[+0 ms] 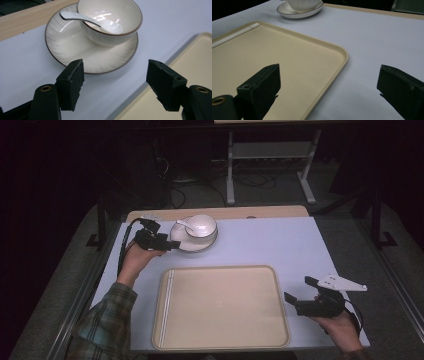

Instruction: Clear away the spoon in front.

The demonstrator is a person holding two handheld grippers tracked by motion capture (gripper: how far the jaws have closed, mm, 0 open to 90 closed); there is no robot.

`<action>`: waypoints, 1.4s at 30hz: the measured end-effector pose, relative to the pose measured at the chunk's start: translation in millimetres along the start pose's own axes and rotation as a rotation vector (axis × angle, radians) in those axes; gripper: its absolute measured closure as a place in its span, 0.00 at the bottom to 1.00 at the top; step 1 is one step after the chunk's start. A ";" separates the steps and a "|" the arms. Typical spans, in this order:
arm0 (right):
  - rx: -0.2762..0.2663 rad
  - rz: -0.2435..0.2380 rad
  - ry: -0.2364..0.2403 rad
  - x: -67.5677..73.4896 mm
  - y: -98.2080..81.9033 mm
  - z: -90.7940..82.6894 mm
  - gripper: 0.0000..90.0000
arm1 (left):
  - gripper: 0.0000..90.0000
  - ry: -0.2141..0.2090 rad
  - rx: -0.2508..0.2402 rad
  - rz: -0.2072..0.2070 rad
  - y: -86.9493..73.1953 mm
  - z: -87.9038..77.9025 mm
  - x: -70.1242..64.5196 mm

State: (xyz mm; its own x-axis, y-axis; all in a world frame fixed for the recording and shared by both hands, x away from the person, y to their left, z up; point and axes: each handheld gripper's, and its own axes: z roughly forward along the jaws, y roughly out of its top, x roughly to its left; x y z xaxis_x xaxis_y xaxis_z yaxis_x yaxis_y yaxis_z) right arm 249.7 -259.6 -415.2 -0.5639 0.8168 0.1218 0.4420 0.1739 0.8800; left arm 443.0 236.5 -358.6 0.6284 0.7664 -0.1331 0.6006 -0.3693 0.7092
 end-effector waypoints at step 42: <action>0.000 0.007 0.005 -3.7 -1.8 0.1 0.05 | 0.42 -0.010 -0.044 -0.122 45.1 73.0 55.7</action>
State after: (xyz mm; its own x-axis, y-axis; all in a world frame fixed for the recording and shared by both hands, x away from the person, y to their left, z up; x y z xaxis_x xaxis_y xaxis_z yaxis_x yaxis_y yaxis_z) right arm 251.1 -262.8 -417.2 -0.5643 0.8152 0.1308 0.4464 0.1680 0.8789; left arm 541.2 224.1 -384.6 0.5568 0.7989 -0.2273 0.6509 -0.2496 0.7170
